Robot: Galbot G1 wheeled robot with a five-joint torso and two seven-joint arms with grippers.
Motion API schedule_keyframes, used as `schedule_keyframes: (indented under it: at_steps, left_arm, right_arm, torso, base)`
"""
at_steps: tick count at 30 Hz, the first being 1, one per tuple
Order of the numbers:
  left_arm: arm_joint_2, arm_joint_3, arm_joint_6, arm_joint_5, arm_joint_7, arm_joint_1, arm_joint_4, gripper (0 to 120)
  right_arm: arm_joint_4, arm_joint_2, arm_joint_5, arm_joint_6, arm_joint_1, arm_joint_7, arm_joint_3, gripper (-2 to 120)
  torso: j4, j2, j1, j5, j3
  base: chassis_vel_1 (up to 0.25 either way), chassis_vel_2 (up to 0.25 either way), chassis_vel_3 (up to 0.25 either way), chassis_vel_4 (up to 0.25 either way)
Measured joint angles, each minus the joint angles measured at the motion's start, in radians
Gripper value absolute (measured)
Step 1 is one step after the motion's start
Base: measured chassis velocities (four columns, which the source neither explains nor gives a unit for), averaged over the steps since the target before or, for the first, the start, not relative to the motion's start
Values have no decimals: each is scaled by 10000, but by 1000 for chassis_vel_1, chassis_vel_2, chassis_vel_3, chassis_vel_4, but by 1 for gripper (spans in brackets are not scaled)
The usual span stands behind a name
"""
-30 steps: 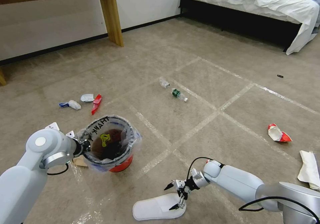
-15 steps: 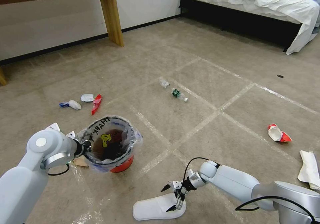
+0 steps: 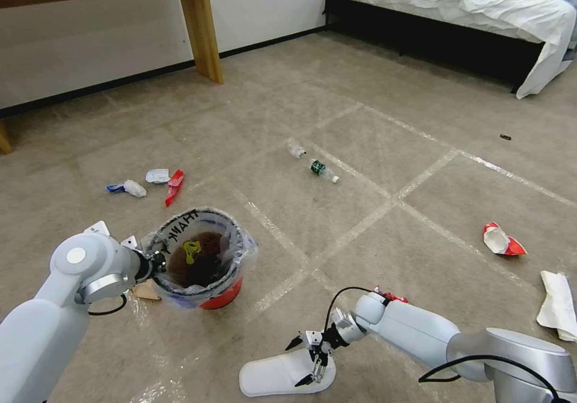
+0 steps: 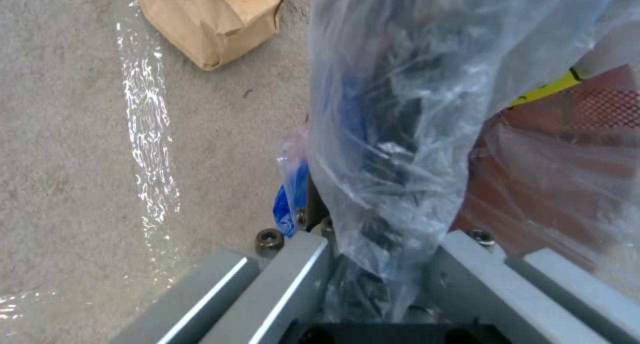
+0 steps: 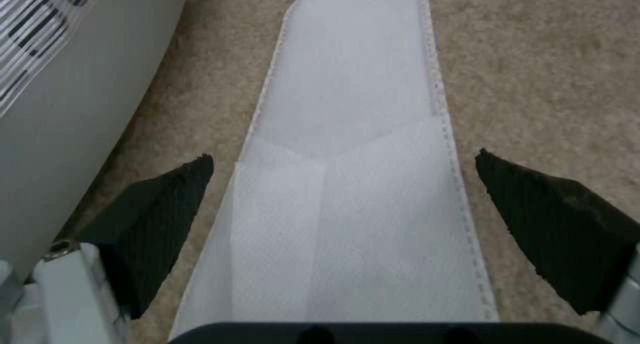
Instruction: Pick up the trash bin and place the garbage on the floor into it.
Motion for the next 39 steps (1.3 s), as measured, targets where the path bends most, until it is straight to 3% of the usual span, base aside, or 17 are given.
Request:
schedule_keyframes:
  at_steps: [33,36,39]
  left_arm:
    - [-117,98,1,355,109,95,-51,0]
    - [-134,123,-4,402,124,72,-41,0]
    - [-155,175,-22,450,145,23,-23,0]
  right_arm:
    - [-62,-69,-238,-74,-241,341,112,99]
    - [-74,-80,-275,-80,-221,373,157,93]
    - [-114,-73,-289,-91,-199,383,226,76]
  torso:
    - [0,1,0,1,-2]
    - [0,0,0,1,-1]
    - [-1,0,0,1,-1]
  base:
    - [0,0,0,0]
    - [0,0,0,0]
    - [0,0,0,0]
